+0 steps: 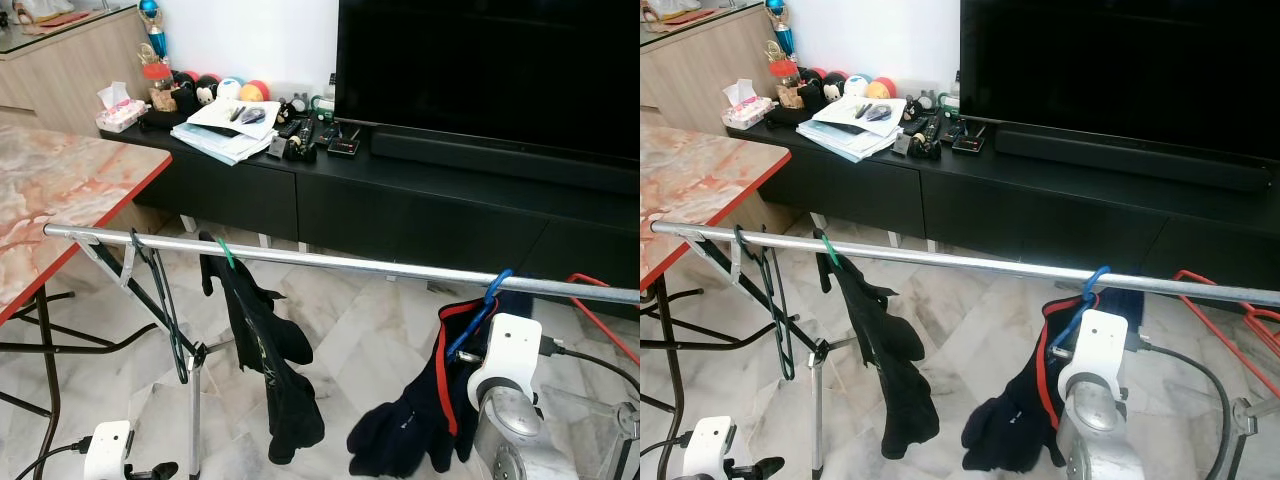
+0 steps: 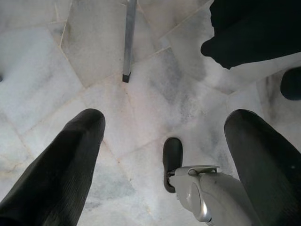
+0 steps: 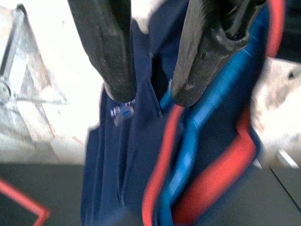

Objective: Hang hanger

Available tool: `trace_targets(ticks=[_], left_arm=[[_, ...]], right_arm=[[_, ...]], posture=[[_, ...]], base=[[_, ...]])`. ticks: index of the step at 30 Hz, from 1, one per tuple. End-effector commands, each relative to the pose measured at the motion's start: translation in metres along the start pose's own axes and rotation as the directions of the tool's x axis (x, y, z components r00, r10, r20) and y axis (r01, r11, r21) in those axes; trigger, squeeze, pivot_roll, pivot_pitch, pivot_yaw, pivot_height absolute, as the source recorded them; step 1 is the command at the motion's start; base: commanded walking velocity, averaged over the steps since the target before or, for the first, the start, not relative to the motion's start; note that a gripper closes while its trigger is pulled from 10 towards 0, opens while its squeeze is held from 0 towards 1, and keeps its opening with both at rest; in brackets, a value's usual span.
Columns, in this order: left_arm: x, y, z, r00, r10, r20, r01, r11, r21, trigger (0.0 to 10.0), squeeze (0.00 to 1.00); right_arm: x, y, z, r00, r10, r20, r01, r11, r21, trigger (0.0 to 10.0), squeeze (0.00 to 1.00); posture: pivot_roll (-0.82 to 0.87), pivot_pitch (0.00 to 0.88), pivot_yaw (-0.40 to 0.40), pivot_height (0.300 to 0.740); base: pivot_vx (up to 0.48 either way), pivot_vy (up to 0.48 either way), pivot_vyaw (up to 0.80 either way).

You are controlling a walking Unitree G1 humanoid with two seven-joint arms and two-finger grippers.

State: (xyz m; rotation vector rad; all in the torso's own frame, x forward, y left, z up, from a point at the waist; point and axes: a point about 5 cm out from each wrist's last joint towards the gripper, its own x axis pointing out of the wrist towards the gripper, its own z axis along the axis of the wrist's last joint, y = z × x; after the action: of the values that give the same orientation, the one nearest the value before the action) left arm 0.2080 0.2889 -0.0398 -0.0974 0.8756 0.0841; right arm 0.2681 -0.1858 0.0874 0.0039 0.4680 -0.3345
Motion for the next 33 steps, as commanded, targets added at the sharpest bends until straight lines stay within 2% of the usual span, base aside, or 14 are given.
trace_targets(ticks=[1, 10, 13, 16, 26, 33], left_arm=[[-0.002, 0.005, -0.004, 1.000, 0.013, -0.017, -0.013, 1.000, -0.015, 10.0, 0.00], [-0.002, 0.006, -0.003, 1.000, 0.011, -0.019, -0.011, 1.000, -0.011, 10.0, 0.00], [-0.002, 0.006, -0.003, 1.000, 0.010, -0.019, -0.010, 1.000, -0.009, 10.0, 0.00], [-0.002, 0.006, -0.003, 1.000, 0.009, -0.018, -0.010, 1.000, -0.009, 10.0, 0.00], [-0.002, 0.005, -0.002, 1.000, 0.005, -0.019, -0.005, 1.000, -0.011, 10.0, 0.00], [-0.002, 0.005, -0.003, 1.000, 0.001, -0.020, -0.002, 1.000, -0.013, 10.0, 0.00]], right_arm=[[0.002, 0.000, -0.004, 1.000, -0.001, -0.019, 0.001, 1.000, -0.003, 10.0, 0.00], [0.003, 0.007, -0.014, 0.996, 0.059, -0.063, -0.057, 0.998, 0.028, 10.0, 0.00], [0.000, 0.019, 0.000, 0.987, 0.156, 0.031, -0.157, 0.985, 0.068, 10.0, 0.00], [-0.003, 0.023, 0.012, 0.979, 0.185, 0.088, -0.192, 0.979, 0.072, 10.0, 0.00], [-0.006, 0.018, 0.022, 0.979, 0.156, 0.133, -0.167, 0.983, 0.075, 10.0, 0.00], [0.000, 0.016, 0.011, 0.988, 0.132, 0.077, -0.137, 0.989, 0.060, 10.0, 0.00]], posture=[[0.03, 0.086, 0.048, 0.740], [0.03, 0.088, 0.054, 0.740], [0.04, 0.087, 0.055, 0.740], [0.03, 0.087, 0.054, 0.740], [0.03, 0.090, 0.055, 0.740], [0.03, 0.093, 0.055, 0.740]], base=[[0.000, 0.000, 0.00], [0.000, 0.000, 0.00], [0.000, 0.000, 0.00], [0.000, 0.000, 0.00], [0.000, 0.000, 0.00], [0.000, 0.000, 0.00]])
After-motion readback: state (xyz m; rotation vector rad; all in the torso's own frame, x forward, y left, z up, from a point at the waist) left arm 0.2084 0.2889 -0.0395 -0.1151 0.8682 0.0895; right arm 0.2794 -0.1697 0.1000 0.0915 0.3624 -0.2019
